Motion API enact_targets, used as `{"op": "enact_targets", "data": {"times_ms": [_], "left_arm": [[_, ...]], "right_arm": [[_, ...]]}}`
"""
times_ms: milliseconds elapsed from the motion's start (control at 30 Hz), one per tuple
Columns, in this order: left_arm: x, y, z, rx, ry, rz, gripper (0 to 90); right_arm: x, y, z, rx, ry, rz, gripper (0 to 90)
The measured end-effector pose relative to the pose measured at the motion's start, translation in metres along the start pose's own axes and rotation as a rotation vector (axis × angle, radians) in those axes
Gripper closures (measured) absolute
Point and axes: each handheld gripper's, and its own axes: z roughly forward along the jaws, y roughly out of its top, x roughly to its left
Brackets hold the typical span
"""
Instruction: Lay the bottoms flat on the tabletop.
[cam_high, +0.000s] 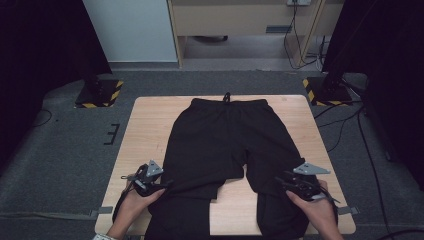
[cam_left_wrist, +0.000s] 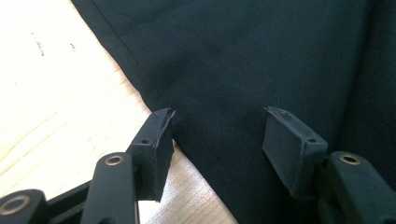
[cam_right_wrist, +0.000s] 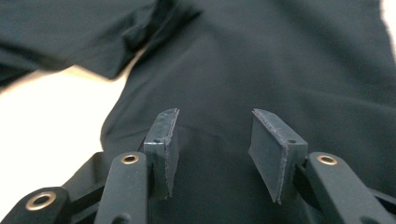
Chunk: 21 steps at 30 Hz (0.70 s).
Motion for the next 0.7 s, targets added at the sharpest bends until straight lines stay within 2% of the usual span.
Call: {"op": "enact_targets", "data": {"times_ms": [100,267,400,533,700], "left_arm": [[0.0,0.0,0.0,-0.001,-0.002,0.0,41.7],[0.001,0.0,0.0,0.0,-0.004,0.0,41.7],[0.0,0.0,0.0,0.0,-0.004,0.001,41.7],[0.0,0.0,0.0,0.0,-0.003,0.0,41.5],[0.001,-0.001,0.0,-0.002,-0.005,-0.005,41.2]], "right_arm": [[0.006,-0.001,0.018,0.058,0.007,-0.012,56.3],[0.006,-0.004,0.029,0.124,0.036,-0.044,70.7],[0.007,-0.008,0.023,0.142,0.061,-0.069,76.4],[0.002,-0.017,0.007,0.181,0.1,-0.095,80.5],[-0.003,-0.023,-0.006,0.214,0.108,-0.134,84.9]]}}
